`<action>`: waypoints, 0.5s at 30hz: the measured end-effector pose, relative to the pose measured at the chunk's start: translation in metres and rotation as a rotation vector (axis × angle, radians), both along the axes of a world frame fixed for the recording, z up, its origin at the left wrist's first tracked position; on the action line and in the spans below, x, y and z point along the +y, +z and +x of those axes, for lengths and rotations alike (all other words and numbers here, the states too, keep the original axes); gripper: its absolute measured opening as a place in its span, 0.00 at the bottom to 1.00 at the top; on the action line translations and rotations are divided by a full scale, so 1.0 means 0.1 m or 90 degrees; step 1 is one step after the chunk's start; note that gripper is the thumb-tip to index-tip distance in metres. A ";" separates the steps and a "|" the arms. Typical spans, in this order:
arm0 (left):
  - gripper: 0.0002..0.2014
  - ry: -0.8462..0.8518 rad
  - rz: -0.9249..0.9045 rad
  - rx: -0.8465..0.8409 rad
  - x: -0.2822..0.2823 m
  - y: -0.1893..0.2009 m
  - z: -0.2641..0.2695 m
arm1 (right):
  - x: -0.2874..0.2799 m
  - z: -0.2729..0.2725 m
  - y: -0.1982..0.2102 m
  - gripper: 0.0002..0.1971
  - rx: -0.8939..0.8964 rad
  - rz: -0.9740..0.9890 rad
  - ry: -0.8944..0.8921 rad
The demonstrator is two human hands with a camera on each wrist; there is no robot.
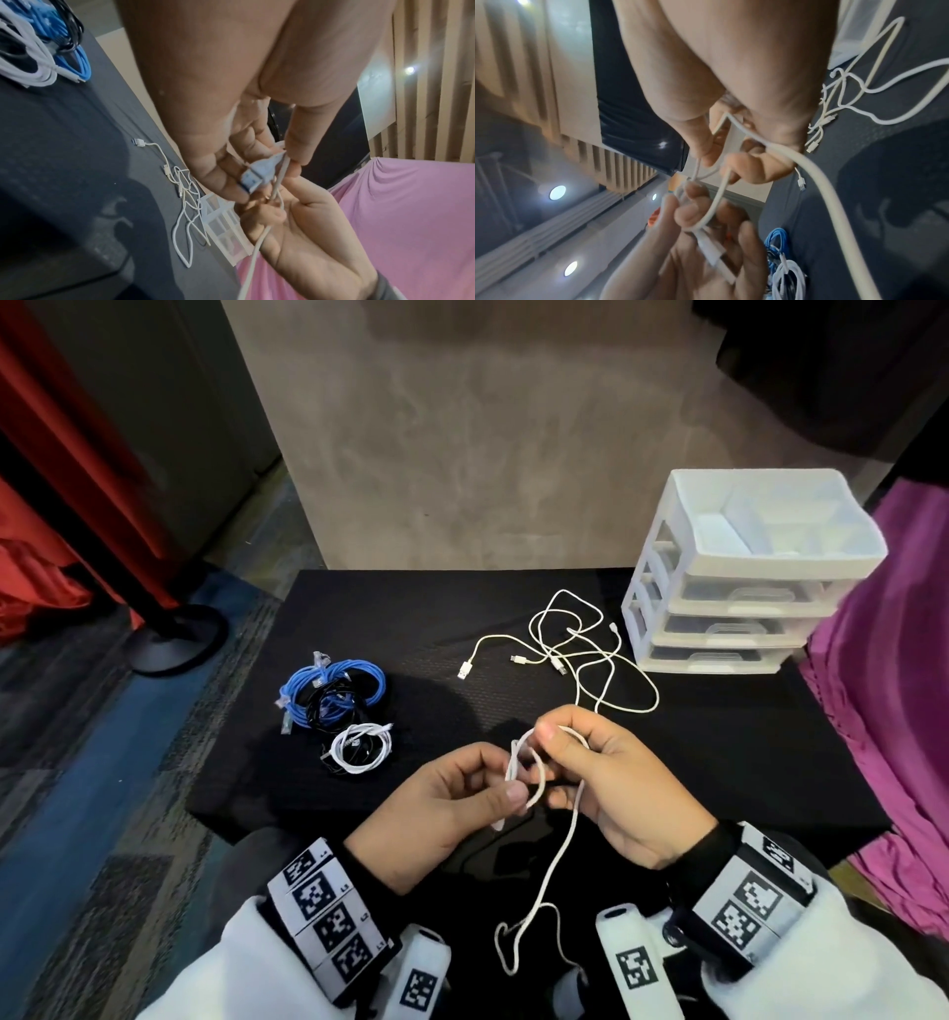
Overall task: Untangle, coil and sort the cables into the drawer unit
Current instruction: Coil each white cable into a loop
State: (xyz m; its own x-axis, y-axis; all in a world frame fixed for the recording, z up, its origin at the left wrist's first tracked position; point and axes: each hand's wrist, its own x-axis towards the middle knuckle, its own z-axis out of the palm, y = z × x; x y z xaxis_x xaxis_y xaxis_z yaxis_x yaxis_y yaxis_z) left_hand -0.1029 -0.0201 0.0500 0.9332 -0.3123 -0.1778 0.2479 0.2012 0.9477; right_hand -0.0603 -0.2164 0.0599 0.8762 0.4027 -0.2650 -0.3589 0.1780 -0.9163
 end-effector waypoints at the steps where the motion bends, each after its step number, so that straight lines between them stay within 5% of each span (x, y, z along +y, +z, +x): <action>1: 0.08 -0.011 -0.016 0.015 0.00 0.01 0.00 | -0.02 0.00 0.00 0.08 0.011 0.014 0.008; 8: 0.15 0.047 -0.160 0.156 -0.12 0.17 0.01 | 0.00 -0.07 -0.04 0.10 0.004 0.095 0.058; 15: 0.12 0.073 -0.228 0.222 -0.17 0.23 0.04 | 0.07 -0.07 -0.03 0.11 0.018 0.097 0.015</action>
